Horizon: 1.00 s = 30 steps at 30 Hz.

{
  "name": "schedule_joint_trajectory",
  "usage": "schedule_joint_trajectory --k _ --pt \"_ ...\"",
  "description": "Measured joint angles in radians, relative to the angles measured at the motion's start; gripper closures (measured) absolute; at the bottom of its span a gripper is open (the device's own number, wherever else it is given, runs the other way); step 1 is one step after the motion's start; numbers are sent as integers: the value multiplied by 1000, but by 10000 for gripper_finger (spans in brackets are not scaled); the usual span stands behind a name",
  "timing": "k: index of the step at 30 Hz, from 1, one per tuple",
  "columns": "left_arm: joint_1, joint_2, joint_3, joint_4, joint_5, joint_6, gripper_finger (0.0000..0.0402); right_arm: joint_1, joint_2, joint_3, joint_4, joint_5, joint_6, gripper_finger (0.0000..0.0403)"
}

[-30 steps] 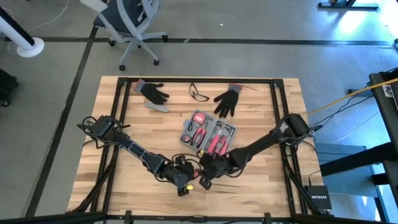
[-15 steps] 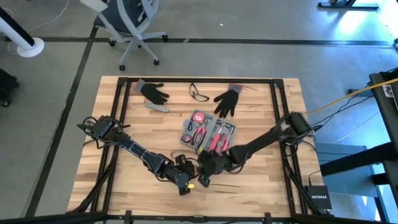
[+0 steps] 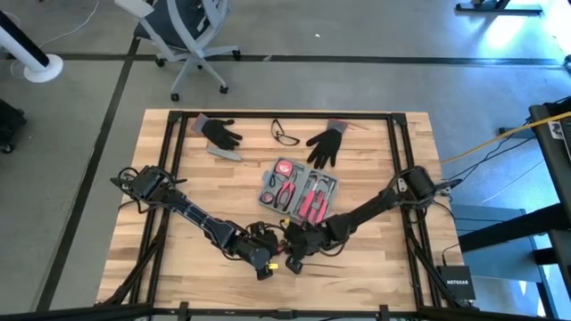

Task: Prefit tool cases

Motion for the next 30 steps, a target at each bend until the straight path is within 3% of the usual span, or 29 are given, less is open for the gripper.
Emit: schedule_joint_trajectory --k 3,7,12,18,25,30 --pt "0 0 0 -1 0 -2 401 7 14 -8 9 -21 8 403" --pt "0 0 0 -3 1 -3 402 -16 -68 -20 -23 -29 -58 403" --pt "0 0 0 -8 0 -2 401 -46 -178 -12 -53 61 -92 403" --pt "0 0 0 -10 0 -12 401 -37 -140 -16 -40 66 -67 403" --pt "-2 -3 0 -21 2 -19 401 6 -6 -25 45 13 3 403" --pt "-1 -3 0 -20 1 -24 401 -10 -70 -36 0 -17 -75 403"
